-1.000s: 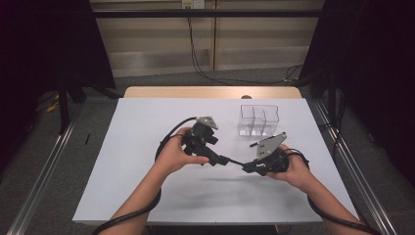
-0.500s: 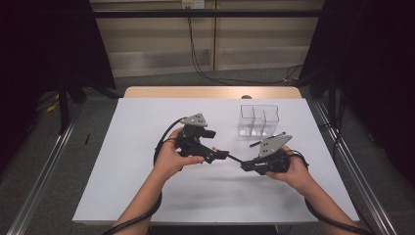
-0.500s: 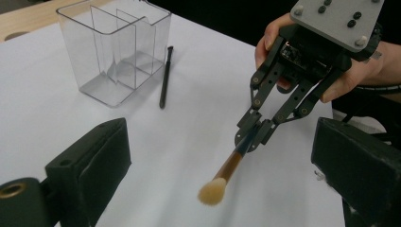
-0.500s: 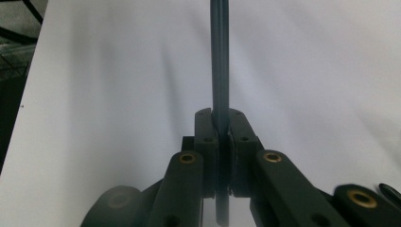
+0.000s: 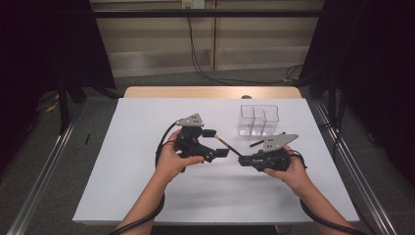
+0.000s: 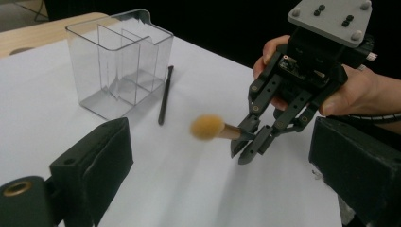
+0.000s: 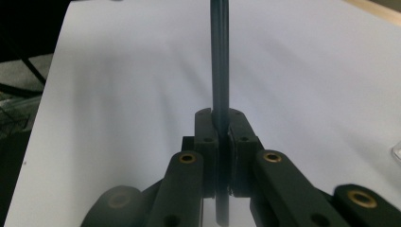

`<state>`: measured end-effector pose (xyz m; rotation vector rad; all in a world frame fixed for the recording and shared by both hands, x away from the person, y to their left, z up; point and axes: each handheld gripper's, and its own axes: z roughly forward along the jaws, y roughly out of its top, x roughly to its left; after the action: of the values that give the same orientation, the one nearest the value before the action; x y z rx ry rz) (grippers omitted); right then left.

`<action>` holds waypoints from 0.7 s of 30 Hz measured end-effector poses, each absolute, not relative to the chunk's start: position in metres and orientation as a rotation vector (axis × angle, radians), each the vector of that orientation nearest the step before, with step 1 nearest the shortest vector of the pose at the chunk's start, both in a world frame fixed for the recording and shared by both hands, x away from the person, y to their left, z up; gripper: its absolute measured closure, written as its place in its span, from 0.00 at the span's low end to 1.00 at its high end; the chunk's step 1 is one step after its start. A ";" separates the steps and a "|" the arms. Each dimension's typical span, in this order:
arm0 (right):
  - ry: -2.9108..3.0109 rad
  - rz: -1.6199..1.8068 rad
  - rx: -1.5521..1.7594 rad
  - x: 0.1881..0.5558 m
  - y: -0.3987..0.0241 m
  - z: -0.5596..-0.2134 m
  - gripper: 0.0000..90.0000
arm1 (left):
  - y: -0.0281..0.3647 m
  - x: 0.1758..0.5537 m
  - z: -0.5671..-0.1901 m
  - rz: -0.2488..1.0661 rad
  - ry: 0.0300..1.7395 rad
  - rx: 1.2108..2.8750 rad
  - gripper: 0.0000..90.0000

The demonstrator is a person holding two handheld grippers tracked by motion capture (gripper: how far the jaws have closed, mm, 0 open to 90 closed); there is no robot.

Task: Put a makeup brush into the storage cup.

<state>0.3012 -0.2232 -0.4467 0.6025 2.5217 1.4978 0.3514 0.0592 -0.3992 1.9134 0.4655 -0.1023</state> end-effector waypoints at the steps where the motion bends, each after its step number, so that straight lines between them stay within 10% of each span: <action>1: 2.506 1.514 0.610 0.301 -0.223 -0.446 0.95 | 0.059 0.351 -0.400 -0.095 0.470 1.908 0.09; 21: 2.378 1.621 0.687 0.304 -0.204 -0.440 0.95 | 0.054 0.349 -0.407 -0.114 0.478 1.842 0.67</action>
<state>0.3044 -0.2037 -0.4395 0.6869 2.3782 1.6210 0.3492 0.0535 -0.4069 1.8417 0.4780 -0.1143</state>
